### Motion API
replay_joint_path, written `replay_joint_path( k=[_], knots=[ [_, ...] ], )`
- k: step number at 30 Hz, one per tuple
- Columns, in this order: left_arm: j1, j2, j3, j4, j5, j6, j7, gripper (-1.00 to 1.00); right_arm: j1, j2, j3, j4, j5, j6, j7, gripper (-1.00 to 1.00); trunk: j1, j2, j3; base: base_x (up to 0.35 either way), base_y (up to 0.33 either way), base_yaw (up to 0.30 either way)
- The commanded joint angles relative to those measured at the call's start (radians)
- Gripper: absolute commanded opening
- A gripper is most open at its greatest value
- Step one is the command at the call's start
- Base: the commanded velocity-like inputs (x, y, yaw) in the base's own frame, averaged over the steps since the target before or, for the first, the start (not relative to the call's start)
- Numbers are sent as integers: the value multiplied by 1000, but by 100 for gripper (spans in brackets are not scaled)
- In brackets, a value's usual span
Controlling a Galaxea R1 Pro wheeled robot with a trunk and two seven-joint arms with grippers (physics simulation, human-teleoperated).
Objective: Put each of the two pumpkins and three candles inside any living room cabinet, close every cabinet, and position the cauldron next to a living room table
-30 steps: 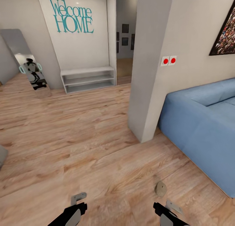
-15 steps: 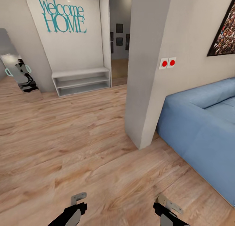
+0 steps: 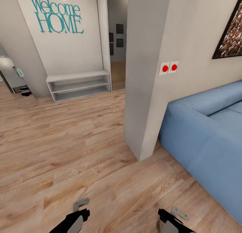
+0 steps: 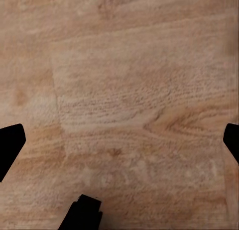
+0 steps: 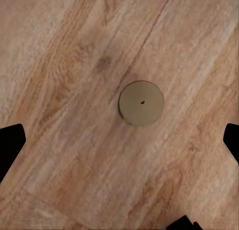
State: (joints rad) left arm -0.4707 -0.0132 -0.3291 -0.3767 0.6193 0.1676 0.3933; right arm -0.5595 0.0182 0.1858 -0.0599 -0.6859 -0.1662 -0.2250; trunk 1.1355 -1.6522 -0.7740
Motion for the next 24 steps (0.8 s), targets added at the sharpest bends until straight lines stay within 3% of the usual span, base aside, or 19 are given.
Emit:
replay_joint_path(
  k=[1,24],
  knots=[
    [0,1,-8,-2,6,4,9,100,0,0,9,0,-9,-3,-4,100,0,0,-1,258,-187,0],
    [-1,1,-8,-2,5,4,9,100,0,2,9,-3,-12,0,-4,100,0,0,-1,59,-22,0]
  ],
)
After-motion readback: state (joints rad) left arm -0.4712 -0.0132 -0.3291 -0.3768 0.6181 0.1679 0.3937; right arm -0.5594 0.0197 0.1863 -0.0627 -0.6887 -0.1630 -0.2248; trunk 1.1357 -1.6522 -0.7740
